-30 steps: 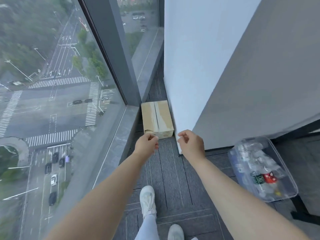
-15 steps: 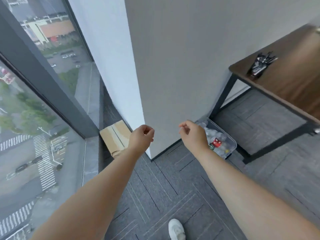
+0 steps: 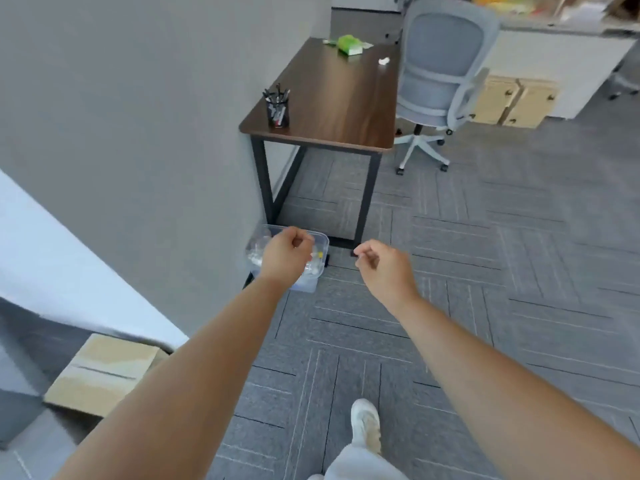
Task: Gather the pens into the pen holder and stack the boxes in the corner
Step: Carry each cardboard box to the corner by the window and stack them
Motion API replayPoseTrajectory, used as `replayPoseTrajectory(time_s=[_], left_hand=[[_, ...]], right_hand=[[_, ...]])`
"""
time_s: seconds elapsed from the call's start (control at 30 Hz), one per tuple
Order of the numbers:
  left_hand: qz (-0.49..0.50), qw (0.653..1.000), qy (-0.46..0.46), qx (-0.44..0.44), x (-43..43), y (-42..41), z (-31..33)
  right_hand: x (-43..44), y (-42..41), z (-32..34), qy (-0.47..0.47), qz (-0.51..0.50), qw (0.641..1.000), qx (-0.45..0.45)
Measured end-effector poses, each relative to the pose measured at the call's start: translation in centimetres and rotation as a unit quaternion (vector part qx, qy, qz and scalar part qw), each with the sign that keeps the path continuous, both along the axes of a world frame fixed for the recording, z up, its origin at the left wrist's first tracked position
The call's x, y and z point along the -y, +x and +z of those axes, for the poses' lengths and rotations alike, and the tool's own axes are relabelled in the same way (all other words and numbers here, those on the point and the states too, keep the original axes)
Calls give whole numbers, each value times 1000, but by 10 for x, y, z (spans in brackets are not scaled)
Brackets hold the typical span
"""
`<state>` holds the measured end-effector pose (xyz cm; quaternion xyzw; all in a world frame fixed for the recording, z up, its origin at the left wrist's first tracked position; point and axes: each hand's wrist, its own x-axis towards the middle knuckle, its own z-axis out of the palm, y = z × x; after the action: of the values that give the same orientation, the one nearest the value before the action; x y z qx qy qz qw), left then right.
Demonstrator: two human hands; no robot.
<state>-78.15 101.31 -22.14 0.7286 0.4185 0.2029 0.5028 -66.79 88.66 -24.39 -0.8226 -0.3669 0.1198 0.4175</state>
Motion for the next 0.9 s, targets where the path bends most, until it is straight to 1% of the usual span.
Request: replayPoseTrajectory(time_s=[0.13, 0.23, 0.3, 0.37, 0.47, 0.63, 0.9], left_hand=[[-87, 996, 11, 2, 47, 52, 11], [-137, 990, 2, 13, 87, 95, 16], [-182, 983, 12, 3, 118, 128, 20], [-226, 974, 32, -7, 154, 162, 25], [-288, 957, 43, 6, 212, 216, 35], [-379, 925, 21, 17, 335, 301, 40], [-472, 881, 3, 25, 509, 400, 34]], right_hand=[[63, 29, 7, 12, -79, 997, 5], [112, 54, 13, 5, -134, 991, 0], [150, 76, 16, 12, -176, 984, -9], [192, 100, 19, 25, -219, 975, -14], [259, 136, 25, 26, -283, 959, -1], [378, 195, 34, 19, -363, 932, 17], [546, 261, 37, 14, -468, 884, 13]])
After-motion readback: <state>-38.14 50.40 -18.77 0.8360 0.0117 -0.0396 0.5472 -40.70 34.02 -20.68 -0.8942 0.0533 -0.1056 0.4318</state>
